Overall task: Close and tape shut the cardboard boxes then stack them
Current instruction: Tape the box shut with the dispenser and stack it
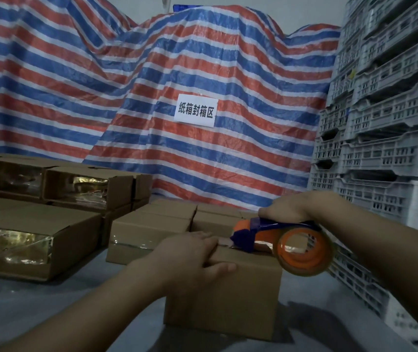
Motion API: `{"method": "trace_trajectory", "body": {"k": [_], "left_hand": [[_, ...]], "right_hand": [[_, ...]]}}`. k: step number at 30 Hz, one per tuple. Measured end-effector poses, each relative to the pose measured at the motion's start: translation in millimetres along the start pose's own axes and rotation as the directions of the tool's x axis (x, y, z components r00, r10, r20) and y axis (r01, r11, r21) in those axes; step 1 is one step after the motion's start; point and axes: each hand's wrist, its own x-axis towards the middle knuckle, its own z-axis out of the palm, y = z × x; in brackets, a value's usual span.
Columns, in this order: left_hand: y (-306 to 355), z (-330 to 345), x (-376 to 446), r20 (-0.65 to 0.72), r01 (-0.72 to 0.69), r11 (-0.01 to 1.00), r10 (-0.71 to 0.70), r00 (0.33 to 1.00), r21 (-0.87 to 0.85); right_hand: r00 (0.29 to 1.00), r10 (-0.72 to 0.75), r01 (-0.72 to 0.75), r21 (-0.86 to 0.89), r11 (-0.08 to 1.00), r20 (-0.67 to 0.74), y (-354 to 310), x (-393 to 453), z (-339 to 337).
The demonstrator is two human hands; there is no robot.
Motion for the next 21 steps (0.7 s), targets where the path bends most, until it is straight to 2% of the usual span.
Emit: {"method": "trace_trajectory", "body": {"k": [6, 11, 14, 18, 21], "left_hand": [[0, -2, -3, 0.004, -0.013, 1.000, 0.013, 1.000, -0.001], [-2, 3, -1, 0.001, -0.005, 1.000, 0.005, 1.000, 0.002], [-1, 3, -1, -0.005, 0.003, 1.000, -0.003, 1.000, -0.006], [15, -5, 9, -0.011, 0.051, 0.998, -0.051, 0.999, 0.028], [37, -1, 25, -0.022, 0.002, 0.998, -0.001, 1.000, 0.056]], "right_hand": [[0.996, -0.050, 0.051, 0.003, 0.999, -0.077, 31, -10, -9], [0.998, -0.010, 0.014, 0.074, 0.997, -0.055, 58, -18, 16], [0.999, -0.012, 0.014, 0.054, 0.998, -0.040, 58, -17, 27], [0.999, -0.041, 0.044, 0.138, 0.989, -0.023, 61, -15, 31], [0.999, -0.038, 0.045, 0.234, 0.971, -0.031, 62, -15, 34]]}}
